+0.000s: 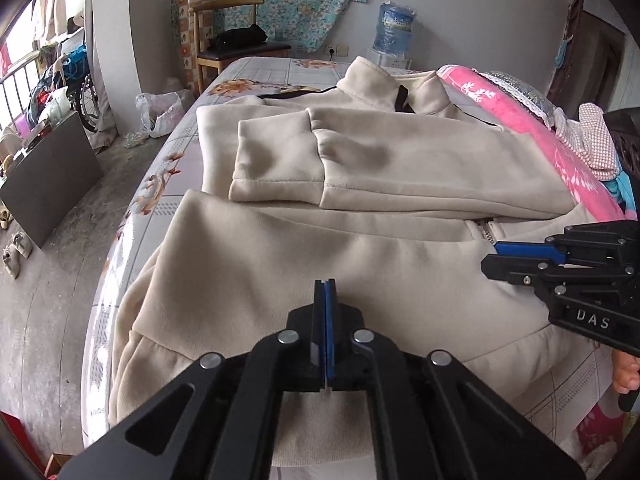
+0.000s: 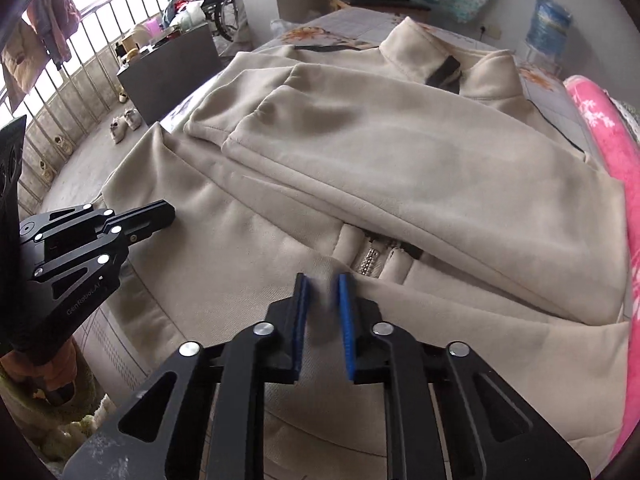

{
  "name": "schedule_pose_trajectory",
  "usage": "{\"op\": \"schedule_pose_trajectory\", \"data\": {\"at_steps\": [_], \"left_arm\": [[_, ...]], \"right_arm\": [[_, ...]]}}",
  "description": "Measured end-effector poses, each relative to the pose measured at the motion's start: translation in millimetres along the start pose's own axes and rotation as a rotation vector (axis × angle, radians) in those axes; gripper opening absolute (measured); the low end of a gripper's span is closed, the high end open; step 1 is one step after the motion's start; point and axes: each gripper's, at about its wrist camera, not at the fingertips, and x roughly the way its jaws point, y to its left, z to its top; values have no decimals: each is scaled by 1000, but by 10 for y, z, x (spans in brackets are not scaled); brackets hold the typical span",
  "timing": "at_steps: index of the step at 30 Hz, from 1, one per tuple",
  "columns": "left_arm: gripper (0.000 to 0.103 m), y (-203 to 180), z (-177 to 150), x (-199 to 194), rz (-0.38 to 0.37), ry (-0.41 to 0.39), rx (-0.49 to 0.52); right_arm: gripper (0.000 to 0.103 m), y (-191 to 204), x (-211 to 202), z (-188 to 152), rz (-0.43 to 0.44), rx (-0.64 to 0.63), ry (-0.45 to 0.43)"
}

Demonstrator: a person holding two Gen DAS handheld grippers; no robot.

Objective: Fold large clothes

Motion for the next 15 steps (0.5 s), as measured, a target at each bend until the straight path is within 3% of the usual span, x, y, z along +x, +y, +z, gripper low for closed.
{"op": "schedule_pose_trajectory", "data": {"at_steps": [5,8,12,15], "left_arm": [[0,-42,189,-287,55,-139,42],[0,-10,269,-241,65,-134,42],[0,41,264,-215,-52,-90,-2],[0,-70,208,-195,-146,-55,23]], "right_arm": [[1,3,-264,72,-3,22,-93],[1,15,-195,124,-30,14,-98],[1,21,30,88,-64,7,-78],[1,30,64,46,-75,12,-105]]}}
